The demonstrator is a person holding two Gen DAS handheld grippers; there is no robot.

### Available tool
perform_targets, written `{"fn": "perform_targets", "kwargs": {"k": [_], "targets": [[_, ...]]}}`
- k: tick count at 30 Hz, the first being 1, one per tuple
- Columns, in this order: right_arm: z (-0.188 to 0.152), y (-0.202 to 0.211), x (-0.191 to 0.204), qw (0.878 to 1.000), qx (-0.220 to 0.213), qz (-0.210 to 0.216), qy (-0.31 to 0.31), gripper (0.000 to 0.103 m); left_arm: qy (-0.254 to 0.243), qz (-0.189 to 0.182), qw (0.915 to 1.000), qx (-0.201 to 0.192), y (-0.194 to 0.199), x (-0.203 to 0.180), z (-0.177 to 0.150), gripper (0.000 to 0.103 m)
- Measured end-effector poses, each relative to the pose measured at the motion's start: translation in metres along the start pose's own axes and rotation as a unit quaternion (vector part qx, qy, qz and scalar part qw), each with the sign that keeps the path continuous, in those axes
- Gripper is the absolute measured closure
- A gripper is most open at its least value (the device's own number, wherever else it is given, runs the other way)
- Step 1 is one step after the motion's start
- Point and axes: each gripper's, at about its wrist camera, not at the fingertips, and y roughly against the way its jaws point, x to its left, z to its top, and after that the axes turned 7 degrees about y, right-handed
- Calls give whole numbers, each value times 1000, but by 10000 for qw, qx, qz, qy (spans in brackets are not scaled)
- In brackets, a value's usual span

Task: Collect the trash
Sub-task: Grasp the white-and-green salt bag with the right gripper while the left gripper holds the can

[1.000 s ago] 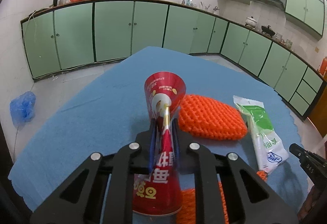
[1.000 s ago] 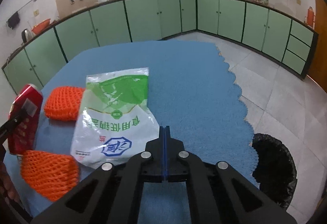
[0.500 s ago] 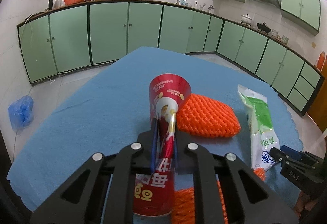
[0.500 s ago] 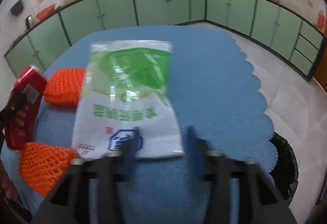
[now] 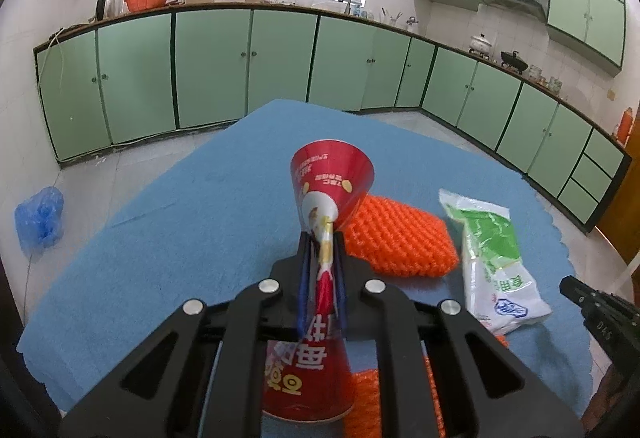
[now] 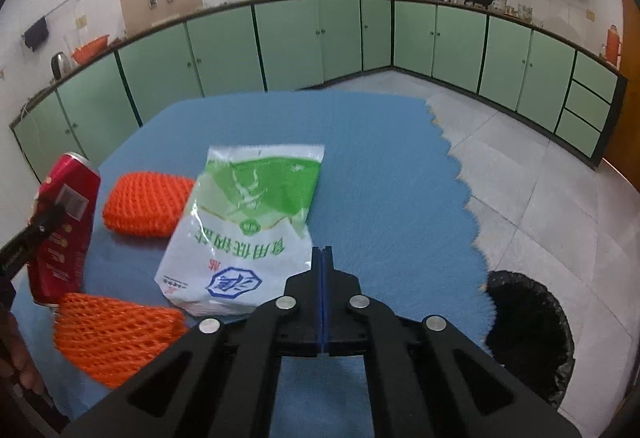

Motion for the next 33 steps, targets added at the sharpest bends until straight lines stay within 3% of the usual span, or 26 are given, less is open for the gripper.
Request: {"fn": "perform_targets", "kwargs": {"k": [7, 12, 14, 17, 22, 24, 26, 29, 33], "targets": [[10, 6, 22, 9987, -10, 386, 326, 99, -63, -94, 9999, -39, 10, -7, 1, 94], [9, -1, 63, 9955, 19, 709, 625, 70, -27, 92, 9999, -31, 11, 7, 2, 95], [10, -5, 77, 9945, 26, 758, 724, 45, -6, 160, 9999, -27, 10, 13, 5, 96], [10, -15, 99, 9935, 70, 664, 917, 37, 28, 223, 9997, -28, 10, 20, 7, 97], [9, -36, 104, 9948, 347, 318, 906, 38, 77, 191, 9998, 20, 6, 24, 6, 97], [7, -41, 102, 9949, 419, 281, 879, 50, 45, 177, 9998, 13, 6, 23, 5, 97], [6, -45, 99, 9950, 516, 376, 768, 72, 26, 163, 9999, 15, 5, 20, 6, 97], [7, -44, 93, 9957, 521, 452, 621, 94, -4, 155, 9999, 16, 3, 18, 6, 97], [9, -31, 82, 9970, 322, 491, 495, 101, -14, 153, 9999, 16, 3, 18, 7, 97]]}}
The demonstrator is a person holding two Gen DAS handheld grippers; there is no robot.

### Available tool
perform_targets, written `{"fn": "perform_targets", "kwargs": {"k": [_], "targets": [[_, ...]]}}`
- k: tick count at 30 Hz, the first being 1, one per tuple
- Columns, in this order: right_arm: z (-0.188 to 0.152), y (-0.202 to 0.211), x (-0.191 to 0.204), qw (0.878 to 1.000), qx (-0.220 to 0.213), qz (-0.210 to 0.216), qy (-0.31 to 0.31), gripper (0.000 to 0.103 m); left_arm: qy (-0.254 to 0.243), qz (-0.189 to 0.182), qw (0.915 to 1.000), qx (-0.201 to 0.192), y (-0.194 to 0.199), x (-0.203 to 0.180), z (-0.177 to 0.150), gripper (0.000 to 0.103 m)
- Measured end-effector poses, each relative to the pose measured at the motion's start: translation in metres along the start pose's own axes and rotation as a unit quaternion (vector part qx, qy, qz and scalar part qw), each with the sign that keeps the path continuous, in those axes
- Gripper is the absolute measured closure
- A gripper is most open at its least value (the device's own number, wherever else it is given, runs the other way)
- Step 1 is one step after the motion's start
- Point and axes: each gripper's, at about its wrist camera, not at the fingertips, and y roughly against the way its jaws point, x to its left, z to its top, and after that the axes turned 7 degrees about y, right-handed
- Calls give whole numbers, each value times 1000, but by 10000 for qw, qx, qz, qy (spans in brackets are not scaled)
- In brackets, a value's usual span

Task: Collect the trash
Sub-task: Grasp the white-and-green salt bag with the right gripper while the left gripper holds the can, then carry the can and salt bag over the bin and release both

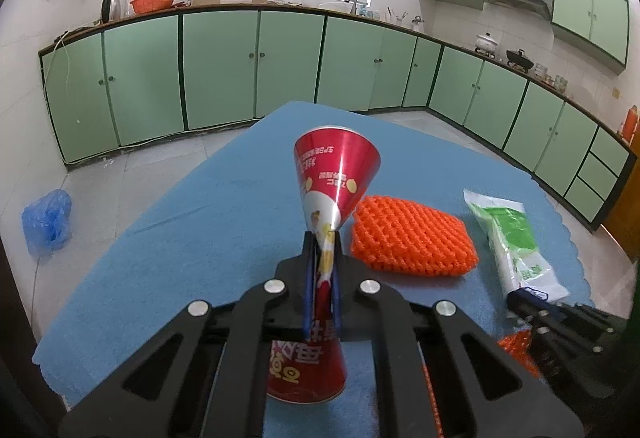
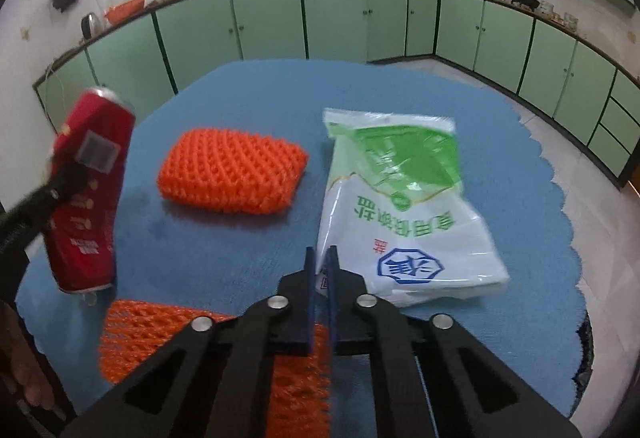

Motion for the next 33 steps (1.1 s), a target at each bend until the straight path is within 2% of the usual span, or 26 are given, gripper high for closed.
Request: {"fn": "perform_targets", "kwargs": {"k": [5, 11, 19, 26, 33], "targets": [[8, 31, -20, 9993, -300, 153, -171, 101, -19, -50, 10000, 0, 2, -2, 0, 97], [12, 64, -40, 9980, -548, 125, -279, 102, -121, -255, 9995, -121, 15, -21, 4, 98], [7, 104, -78, 9954, -811, -159, -495, 102, -357, -863, 9954, -230, 39, -79, 3, 98], [-16, 137, -134, 9897, -900, -663, -897, 102, -724, -1596, 9845, -73, 45, -161, -22, 98], [-52, 158, -190, 9799, -832, -1179, -1380, 102, -1157, -2286, 9665, 145, 47, -241, -63, 98]]}}
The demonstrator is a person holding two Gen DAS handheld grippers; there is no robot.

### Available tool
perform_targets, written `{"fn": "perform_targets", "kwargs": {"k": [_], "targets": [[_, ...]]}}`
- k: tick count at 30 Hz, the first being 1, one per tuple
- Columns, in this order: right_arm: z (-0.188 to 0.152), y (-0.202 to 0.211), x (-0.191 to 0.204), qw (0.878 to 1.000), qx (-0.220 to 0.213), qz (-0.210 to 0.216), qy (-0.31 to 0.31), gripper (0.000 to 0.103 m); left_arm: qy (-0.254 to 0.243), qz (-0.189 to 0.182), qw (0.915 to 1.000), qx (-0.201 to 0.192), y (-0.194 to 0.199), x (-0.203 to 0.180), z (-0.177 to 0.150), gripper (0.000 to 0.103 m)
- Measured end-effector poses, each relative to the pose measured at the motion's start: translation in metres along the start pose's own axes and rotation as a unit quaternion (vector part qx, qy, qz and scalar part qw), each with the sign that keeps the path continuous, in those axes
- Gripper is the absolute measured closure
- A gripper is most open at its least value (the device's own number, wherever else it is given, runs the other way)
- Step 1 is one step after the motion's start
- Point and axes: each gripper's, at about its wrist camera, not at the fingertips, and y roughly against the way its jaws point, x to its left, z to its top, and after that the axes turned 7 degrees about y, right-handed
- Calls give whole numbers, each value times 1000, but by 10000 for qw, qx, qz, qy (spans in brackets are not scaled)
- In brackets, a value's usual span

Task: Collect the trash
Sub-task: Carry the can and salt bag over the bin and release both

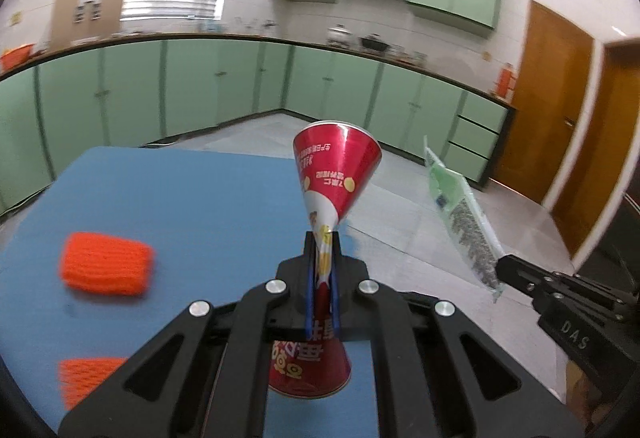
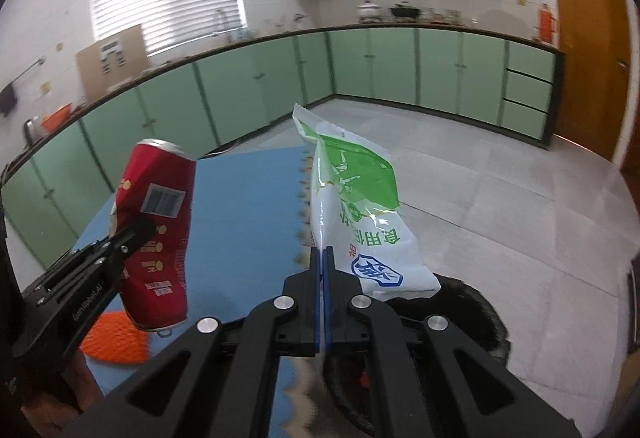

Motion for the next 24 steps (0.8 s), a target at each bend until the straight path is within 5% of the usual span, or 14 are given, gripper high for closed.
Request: {"fn": "perform_targets", "kwargs": {"k": [9, 24], "targets": [[-22, 6, -55, 9985, 90, -388, -381, 102, -317, -512, 9977, 319, -34, -60, -35, 98], [-51, -14, -108, 9932, 502, -740, -745, 102, -517, -1038, 9883, 989, -94, -99, -79, 98]]}}
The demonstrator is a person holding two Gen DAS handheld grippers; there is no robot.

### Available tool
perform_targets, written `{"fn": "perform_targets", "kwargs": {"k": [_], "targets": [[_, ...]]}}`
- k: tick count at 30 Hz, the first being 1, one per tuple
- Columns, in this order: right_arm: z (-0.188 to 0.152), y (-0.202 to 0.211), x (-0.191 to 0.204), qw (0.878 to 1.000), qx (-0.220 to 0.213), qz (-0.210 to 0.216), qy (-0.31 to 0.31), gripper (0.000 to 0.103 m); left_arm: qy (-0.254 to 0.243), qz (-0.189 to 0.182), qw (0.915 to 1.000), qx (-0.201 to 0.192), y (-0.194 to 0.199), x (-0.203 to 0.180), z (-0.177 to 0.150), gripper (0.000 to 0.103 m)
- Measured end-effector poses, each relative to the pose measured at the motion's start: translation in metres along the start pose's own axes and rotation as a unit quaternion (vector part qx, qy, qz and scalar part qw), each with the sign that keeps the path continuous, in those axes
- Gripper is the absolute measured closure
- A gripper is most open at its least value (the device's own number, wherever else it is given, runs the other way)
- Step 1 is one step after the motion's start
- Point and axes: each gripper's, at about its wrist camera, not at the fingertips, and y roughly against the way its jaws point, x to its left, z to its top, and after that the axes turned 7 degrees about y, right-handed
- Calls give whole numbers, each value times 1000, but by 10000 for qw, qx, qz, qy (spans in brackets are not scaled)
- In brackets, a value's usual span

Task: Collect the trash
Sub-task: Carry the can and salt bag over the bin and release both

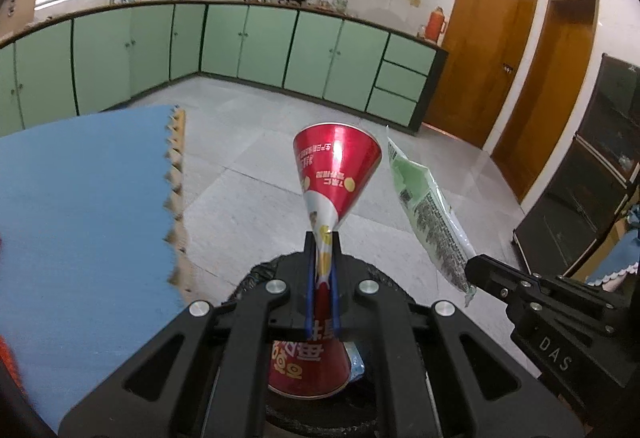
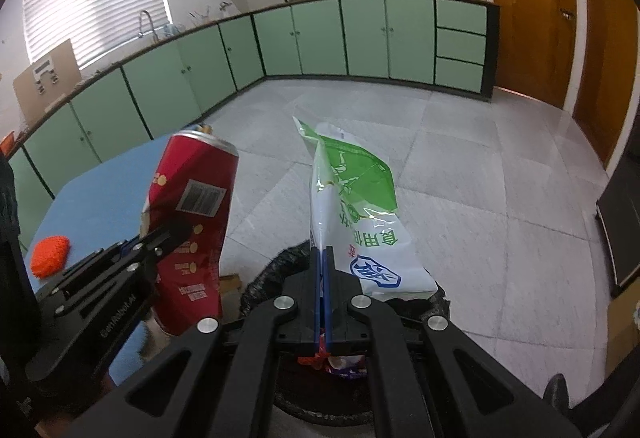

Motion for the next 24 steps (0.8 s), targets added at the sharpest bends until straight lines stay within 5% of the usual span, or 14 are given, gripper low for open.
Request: {"fn": "perform_targets", "kwargs": {"k": [4, 8, 12, 17, 24], "targets": [[-7, -14, -8, 9998, 171, -8, -53, 101, 47, -31, 9997, 231, -18, -1, -1, 95], [-7, -23, -14, 9996, 243, -138, -75, 84, 100, -30, 9997, 204, -19, 2, 2, 63], [-8, -23, -19, 9994, 239, -206, -164, 72, 153, -21, 9998, 150, -14, 4, 7, 57], [-4, -15, -18, 9993, 64, -355, -91, 32, 221, 136, 9996, -123, 9, 15, 18, 46], [2, 5, 13, 9986, -300, -338, 257, 6, 173, 654, 9958, -624, 62, 48, 29, 27]]}}
